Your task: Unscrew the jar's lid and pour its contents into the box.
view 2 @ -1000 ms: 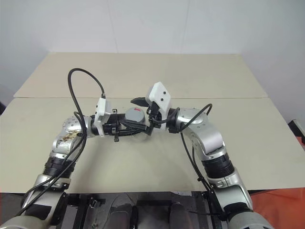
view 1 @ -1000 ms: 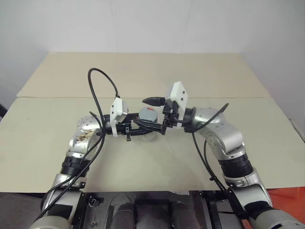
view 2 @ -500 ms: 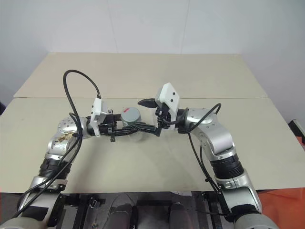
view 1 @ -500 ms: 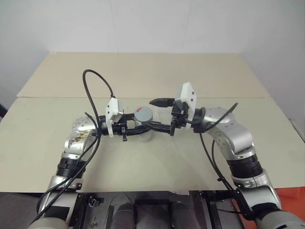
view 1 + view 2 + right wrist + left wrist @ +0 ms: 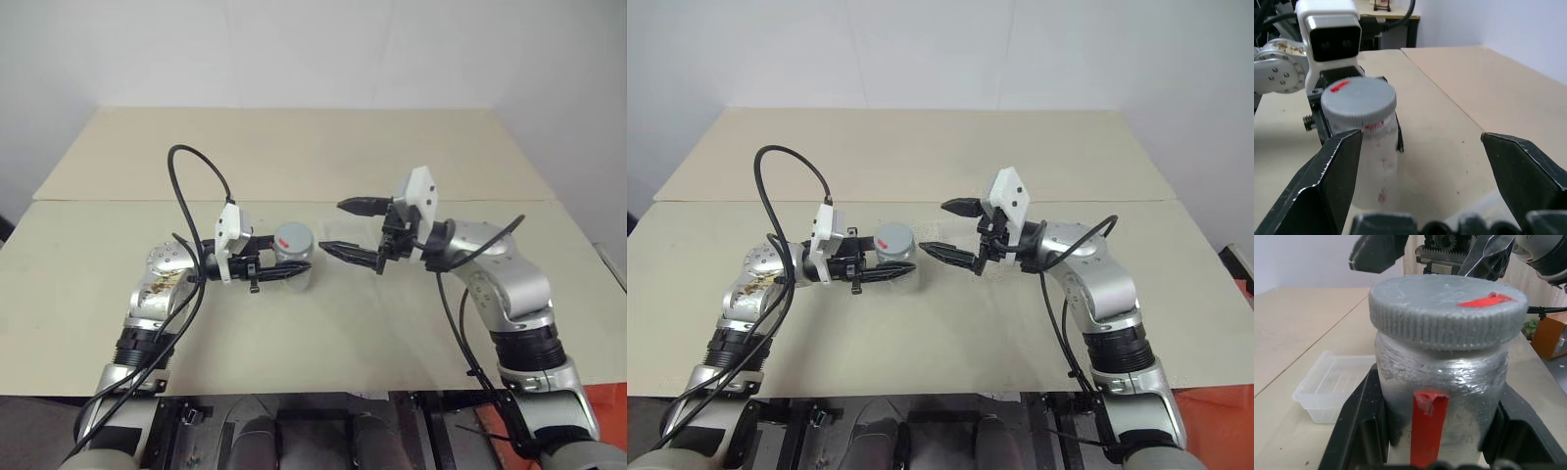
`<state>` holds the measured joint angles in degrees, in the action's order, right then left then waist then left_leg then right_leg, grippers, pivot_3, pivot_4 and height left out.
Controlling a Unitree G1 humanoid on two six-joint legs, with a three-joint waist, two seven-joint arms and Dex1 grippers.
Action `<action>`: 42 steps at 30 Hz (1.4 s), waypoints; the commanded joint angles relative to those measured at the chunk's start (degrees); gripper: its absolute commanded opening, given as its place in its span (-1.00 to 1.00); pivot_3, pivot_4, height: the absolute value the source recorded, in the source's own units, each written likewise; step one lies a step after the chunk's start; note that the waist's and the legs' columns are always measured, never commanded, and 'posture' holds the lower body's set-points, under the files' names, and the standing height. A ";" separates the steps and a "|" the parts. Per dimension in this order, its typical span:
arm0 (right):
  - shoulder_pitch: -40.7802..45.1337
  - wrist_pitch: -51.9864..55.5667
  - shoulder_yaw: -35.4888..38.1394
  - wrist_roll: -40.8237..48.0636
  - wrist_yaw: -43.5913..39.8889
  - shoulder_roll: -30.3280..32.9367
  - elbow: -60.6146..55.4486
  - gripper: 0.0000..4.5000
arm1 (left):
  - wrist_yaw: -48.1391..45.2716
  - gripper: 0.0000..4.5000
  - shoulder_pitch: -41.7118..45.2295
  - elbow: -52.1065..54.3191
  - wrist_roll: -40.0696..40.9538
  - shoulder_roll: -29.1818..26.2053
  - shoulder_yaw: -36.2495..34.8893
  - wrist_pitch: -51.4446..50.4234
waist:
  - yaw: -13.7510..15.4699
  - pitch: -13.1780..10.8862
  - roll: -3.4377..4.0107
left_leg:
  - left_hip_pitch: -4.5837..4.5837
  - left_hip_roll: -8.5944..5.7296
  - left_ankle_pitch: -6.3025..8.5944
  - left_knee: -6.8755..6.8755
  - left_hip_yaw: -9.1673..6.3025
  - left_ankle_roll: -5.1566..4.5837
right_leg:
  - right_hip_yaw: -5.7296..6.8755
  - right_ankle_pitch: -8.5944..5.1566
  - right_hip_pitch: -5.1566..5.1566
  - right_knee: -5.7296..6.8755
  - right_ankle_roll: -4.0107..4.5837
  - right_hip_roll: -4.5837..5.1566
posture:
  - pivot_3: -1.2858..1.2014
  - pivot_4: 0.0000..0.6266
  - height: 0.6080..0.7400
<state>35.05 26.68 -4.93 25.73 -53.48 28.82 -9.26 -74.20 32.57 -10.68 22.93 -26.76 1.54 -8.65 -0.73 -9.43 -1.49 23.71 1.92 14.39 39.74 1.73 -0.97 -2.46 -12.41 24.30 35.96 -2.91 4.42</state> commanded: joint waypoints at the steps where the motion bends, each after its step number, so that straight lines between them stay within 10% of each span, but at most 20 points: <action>1: 0.97 0.58 1.73 3.11 -1.24 0.20 -4.01 0.99 | 0.38 -0.14 0.91 1.04 0.96 0.32 -0.47 1.01 | 0.00 0.00 0.00 | 0.00 0.00 0.00 0.01 0.00 0.00 | 0.00 0.00 0.00 -0.02 0.00 0.00 | 0.03 -0.52 1.00; 31: 10.75 12.49 -7.83 -0.33 3.96 -4.83 -5.56 0.99 | 0.53 -0.14 0.88 1.55 0.45 0.94 0.22 1.41 | -0.01 0.00 0.00 | 0.01 0.00 0.00 0.00 -0.01 0.00 | 0.02 0.00 0.01 0.06 0.00 0.00 | 0.03 -0.52 1.00; 38: 10.72 12.60 -7.59 -0.34 4.02 -4.91 -5.19 0.28 | 0.57 -0.14 0.63 2.03 0.53 0.90 0.28 1.18 | -0.01 0.00 0.00 | 0.01 0.00 0.00 0.00 -0.01 0.00 | 0.02 0.00 0.01 0.05 0.00 0.00 | 0.03 -0.52 1.00; 42: 10.83 12.64 -7.41 -0.19 4.00 -4.94 -5.06 0.22 | 0.56 -0.14 0.49 2.16 0.56 0.83 0.29 1.12 | -0.01 0.00 0.00 | 0.01 0.00 0.00 0.00 -0.01 0.00 | 0.02 0.00 0.01 0.06 0.00 0.00 | 0.03 -0.52 1.00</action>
<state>44.37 39.25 -13.21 25.38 -49.63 23.96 -13.30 -73.63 32.94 -10.75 22.58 -25.46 2.14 -8.03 -0.74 -9.43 -1.49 23.72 1.92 14.39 39.75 1.72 -0.97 -2.44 -12.41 24.31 36.02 -2.91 4.42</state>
